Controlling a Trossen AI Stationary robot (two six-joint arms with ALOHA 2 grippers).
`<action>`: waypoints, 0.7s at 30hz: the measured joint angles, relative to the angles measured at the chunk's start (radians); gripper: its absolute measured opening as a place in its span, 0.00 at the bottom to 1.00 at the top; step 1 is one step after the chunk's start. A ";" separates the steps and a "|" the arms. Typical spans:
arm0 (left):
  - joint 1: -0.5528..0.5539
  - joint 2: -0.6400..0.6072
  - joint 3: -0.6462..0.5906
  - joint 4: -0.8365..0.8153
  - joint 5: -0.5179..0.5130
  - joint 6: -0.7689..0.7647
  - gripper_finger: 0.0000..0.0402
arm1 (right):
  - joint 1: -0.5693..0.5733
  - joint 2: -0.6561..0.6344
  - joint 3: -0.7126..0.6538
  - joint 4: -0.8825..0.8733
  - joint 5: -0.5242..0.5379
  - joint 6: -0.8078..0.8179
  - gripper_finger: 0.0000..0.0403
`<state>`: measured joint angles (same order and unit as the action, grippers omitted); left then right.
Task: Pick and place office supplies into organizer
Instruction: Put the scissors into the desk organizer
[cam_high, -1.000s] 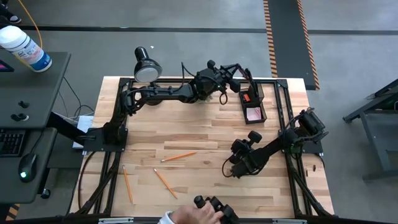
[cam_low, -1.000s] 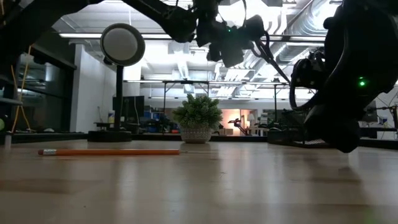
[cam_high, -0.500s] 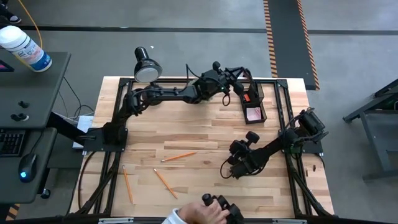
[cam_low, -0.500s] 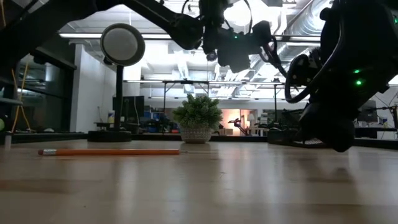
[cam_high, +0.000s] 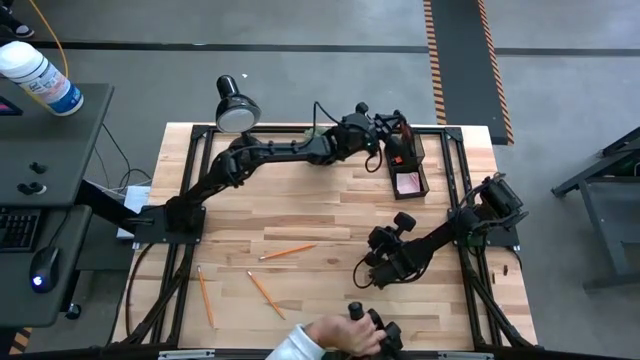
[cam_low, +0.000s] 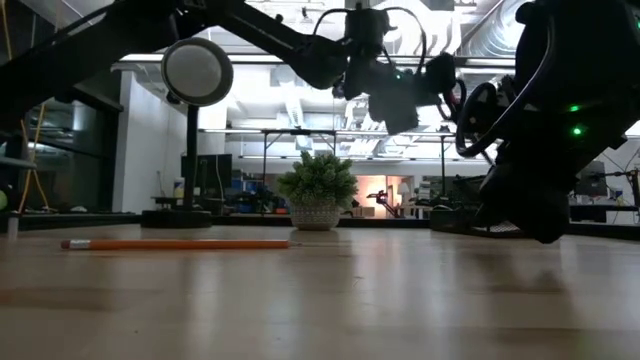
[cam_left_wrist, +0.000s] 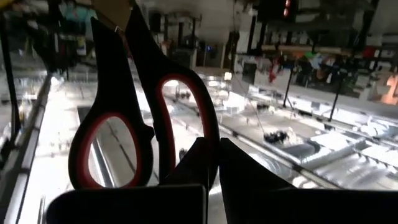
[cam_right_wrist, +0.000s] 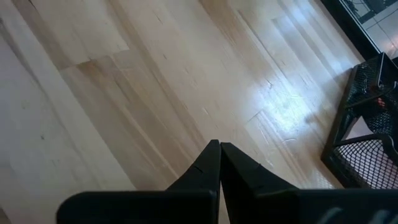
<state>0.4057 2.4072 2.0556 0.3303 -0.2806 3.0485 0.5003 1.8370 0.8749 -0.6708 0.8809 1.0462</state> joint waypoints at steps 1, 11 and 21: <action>0.000 0.002 0.000 -0.012 0.001 0.000 0.00 | 0.000 0.000 0.000 0.000 0.000 0.000 0.00; 0.000 0.001 -0.001 -0.100 0.055 -0.027 0.00 | 0.000 0.000 0.000 0.018 0.020 -0.021 0.01; -0.007 0.001 -0.001 -0.094 0.054 -0.074 0.00 | 0.000 0.000 0.000 0.037 0.025 -0.035 0.01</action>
<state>0.3984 2.4084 2.0548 0.2366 -0.2268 2.9741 0.5003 1.8370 0.8749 -0.6342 0.9062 1.0111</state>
